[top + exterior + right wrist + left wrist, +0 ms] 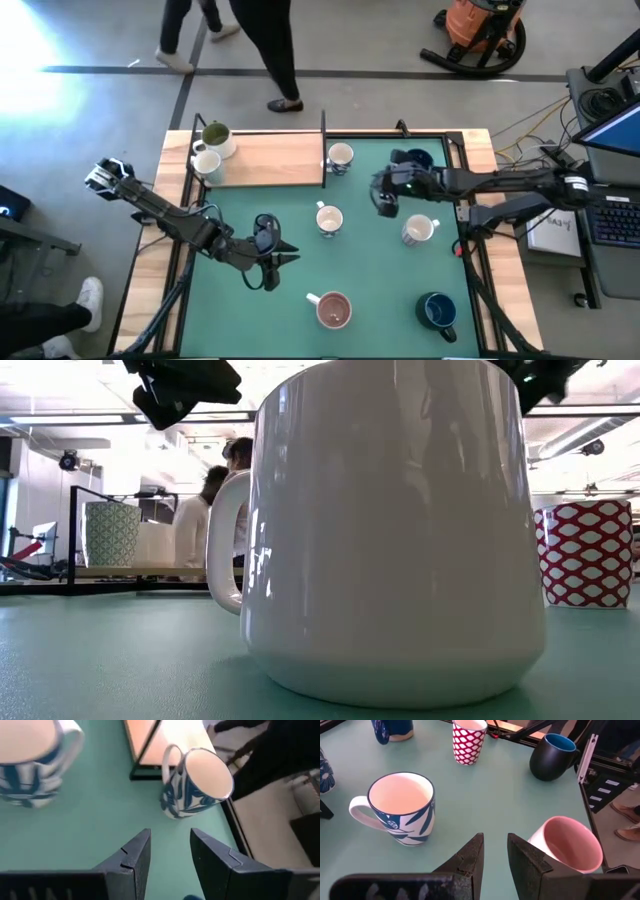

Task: Place coffee mugs
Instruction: Move the bottom blue patterned mug to the center of the table

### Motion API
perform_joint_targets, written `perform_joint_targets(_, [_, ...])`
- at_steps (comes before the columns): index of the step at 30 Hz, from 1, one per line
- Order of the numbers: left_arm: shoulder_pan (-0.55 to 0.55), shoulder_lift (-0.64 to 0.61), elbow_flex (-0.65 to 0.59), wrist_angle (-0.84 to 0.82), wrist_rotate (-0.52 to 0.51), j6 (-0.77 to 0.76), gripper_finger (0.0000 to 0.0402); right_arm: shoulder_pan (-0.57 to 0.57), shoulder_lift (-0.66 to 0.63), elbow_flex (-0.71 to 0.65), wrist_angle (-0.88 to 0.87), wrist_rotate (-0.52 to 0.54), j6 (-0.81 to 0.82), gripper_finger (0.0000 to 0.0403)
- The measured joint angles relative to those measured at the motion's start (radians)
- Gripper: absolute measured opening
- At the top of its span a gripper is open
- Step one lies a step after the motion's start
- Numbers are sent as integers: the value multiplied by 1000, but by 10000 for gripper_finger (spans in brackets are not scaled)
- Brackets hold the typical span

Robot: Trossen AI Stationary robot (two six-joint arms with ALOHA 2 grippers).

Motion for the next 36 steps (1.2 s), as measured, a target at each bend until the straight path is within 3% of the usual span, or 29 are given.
perform_joint_targets(3, [-1, -2, 0, -2, 0, -5, 68, -40, 63, 41, 4, -5, -38, 127])
perform_joint_targets(9, [-12, -9, 0, -16, 0, -23, 68, -130, 183, 118, 19, -149, -96, 127])
perform_joint_targets(19, [-14, -40, 0, -50, 0, -37, 68, -181, 396, 310, -25, -204, -197, 127])
perform_joint_targets(23, [-14, -51, 0, -87, 0, -72, 68, -181, 451, 372, -101, -341, -144, 127])
perform_joint_targets(27, [-14, -60, 0, -127, 0, -99, 68, -166, 465, 411, -135, -369, -56, 127])
perform_joint_targets(29, [-14, -64, 0, -130, 0, -102, 68, -160, 455, 419, -150, -390, 34, 127])
perform_joint_targets(33, [-14, -67, 0, -131, 0, -102, 68, -135, 439, 422, -143, -539, 255, 127])
perform_joint_targets(36, [-14, -67, 0, -134, -1, -95, 68, -92, 443, 409, -147, -542, 359, 127])
